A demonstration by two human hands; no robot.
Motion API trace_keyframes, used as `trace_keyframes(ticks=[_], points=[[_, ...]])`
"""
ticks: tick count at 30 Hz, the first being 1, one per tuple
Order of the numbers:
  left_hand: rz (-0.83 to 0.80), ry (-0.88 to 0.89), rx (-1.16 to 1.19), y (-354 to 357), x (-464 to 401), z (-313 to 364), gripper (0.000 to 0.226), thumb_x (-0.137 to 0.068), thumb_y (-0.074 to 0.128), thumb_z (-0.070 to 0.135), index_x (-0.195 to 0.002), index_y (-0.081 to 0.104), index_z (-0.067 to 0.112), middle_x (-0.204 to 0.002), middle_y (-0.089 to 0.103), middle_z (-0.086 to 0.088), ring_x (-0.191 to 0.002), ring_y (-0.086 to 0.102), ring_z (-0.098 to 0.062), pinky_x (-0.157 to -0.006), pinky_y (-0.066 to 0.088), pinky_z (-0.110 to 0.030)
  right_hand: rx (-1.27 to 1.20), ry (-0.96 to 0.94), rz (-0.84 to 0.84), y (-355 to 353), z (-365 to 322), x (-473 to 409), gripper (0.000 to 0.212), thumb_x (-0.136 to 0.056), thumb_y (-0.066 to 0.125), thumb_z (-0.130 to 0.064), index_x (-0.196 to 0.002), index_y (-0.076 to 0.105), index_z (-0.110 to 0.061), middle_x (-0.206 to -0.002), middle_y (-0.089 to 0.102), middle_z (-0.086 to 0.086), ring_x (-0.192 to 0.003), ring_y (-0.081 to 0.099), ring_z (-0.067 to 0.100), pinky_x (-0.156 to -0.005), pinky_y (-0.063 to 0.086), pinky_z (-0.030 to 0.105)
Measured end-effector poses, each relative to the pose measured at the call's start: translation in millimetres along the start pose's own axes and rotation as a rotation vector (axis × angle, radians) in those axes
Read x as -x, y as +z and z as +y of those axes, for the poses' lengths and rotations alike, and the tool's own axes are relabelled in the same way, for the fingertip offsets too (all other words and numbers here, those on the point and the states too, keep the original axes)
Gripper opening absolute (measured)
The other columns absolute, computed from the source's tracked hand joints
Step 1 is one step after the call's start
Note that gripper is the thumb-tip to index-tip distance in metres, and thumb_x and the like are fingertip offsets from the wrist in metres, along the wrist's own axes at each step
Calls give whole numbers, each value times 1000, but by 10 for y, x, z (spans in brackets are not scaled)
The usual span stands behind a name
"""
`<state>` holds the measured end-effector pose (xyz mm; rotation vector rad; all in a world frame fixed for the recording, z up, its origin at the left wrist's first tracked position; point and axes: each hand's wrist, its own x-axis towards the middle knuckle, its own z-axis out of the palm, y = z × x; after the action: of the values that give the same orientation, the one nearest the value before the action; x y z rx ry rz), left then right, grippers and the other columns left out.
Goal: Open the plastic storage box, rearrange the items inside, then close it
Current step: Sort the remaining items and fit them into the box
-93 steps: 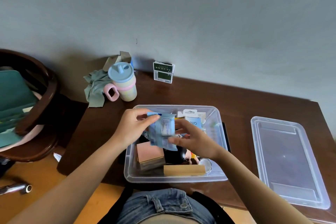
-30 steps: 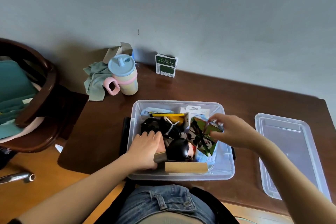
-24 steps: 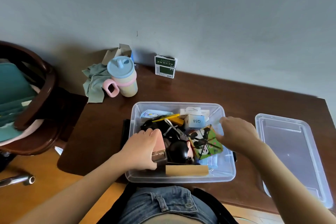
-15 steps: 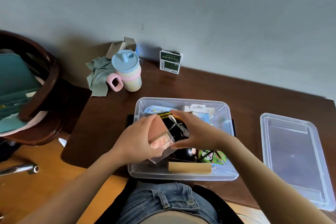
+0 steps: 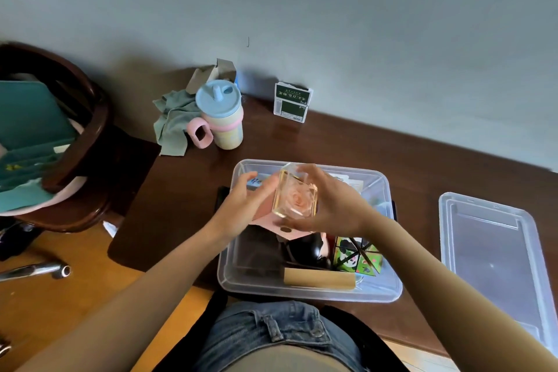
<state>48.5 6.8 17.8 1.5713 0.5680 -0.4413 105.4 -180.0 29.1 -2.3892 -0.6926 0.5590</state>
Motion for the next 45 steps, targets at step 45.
trace_keyframes(ticks=[45], points=[[-149, 223, -593, -450, 135, -44, 29, -89, 40, 3, -85, 65, 16, -83, 69, 0, -75, 63, -8, -67, 51, -23, 165, 62, -610, 710, -91, -349, 94, -62, 77, -59, -133, 32, -16, -120, 56, 3, -95, 50, 16, -78, 43, 28]])
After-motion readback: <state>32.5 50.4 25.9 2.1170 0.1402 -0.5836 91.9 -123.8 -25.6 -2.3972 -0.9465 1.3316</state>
